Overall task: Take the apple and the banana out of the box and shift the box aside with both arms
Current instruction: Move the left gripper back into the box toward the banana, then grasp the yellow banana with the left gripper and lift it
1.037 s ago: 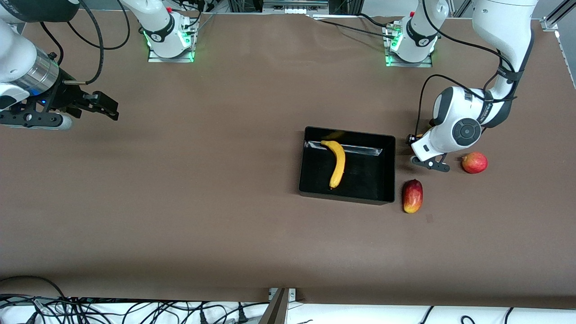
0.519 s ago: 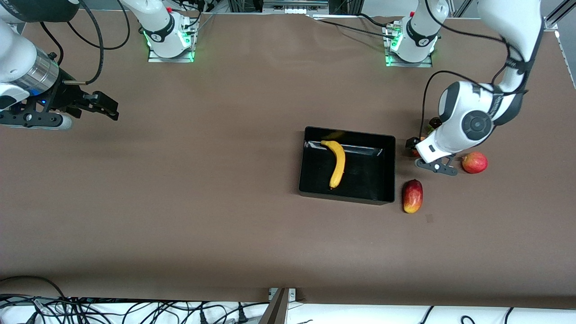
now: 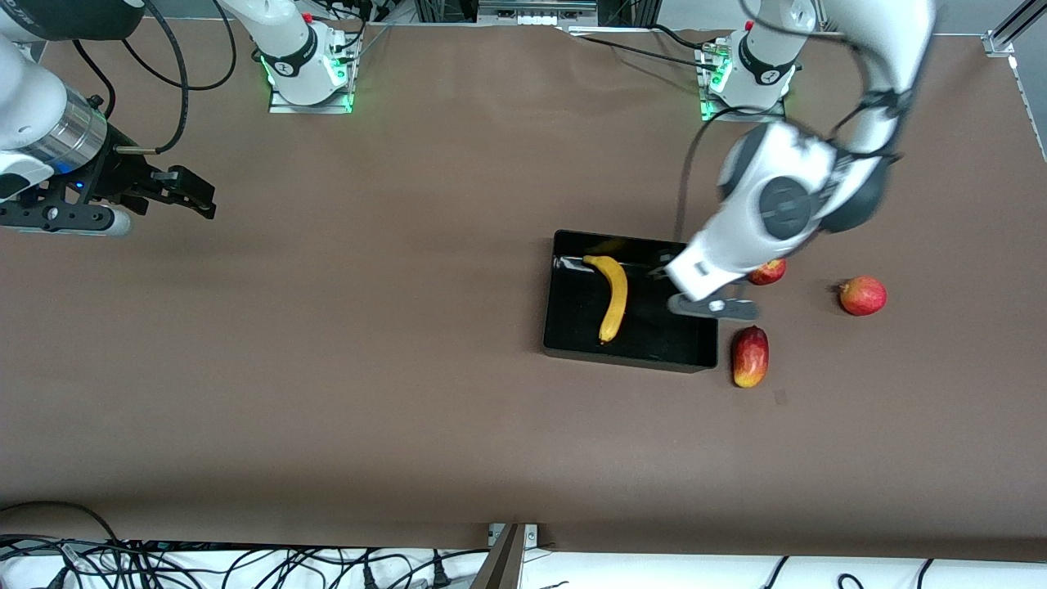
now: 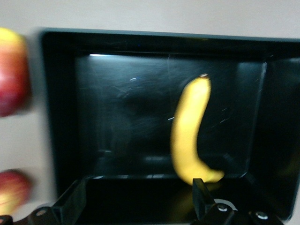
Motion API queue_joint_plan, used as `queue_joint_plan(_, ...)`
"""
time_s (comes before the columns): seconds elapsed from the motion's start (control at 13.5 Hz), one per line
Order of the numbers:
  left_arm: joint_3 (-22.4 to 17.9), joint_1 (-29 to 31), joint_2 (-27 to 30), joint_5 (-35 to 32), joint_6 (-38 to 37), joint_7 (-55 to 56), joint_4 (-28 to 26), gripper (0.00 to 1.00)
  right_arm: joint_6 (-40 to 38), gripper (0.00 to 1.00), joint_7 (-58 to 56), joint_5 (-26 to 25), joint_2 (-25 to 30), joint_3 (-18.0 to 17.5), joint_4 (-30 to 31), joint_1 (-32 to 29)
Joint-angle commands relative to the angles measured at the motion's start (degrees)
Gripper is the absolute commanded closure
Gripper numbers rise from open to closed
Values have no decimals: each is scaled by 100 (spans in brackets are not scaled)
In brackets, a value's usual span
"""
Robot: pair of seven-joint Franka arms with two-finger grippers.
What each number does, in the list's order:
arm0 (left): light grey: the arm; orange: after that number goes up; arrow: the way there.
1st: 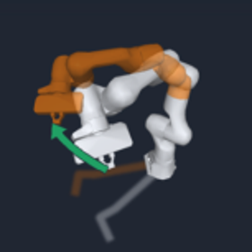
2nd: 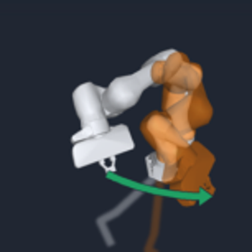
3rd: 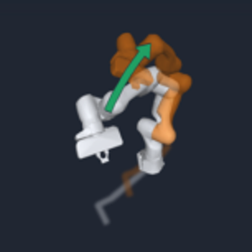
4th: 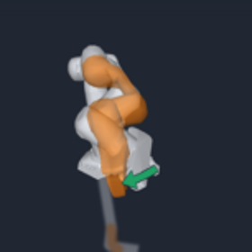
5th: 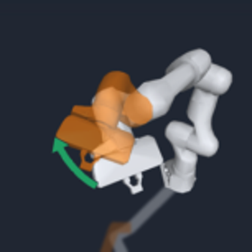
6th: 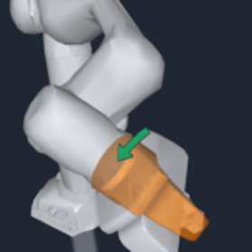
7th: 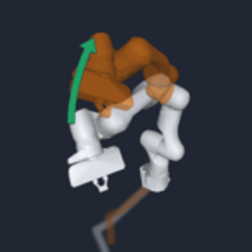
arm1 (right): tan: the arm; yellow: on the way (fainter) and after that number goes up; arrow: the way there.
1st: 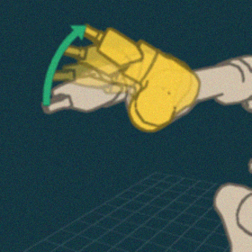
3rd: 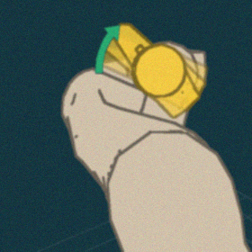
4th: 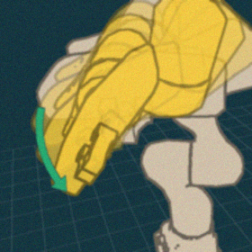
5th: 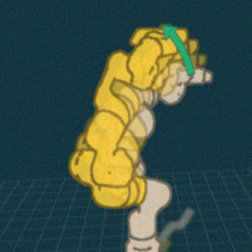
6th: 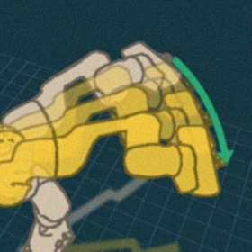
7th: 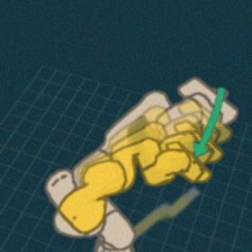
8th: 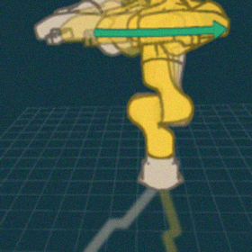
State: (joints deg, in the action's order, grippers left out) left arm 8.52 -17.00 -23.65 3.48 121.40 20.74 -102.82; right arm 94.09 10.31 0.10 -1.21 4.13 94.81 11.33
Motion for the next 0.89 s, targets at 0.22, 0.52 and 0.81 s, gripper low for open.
queue_joint_plan(0.22,9,-585,-1290,56,1296,519,403,0,-84,0,-11,-98,-46,-17,-120,-17)
queue_joint_plan(0.52,9,-735,-1519,47,1377,510,377,39,-84,0,-11,-98,-46,-17,-120,-17)
queue_joint_plan(0.81,9,-770,-1608,47,1307,510,377,100,-92,0,-11,-98,-46,-17,-120,-17)
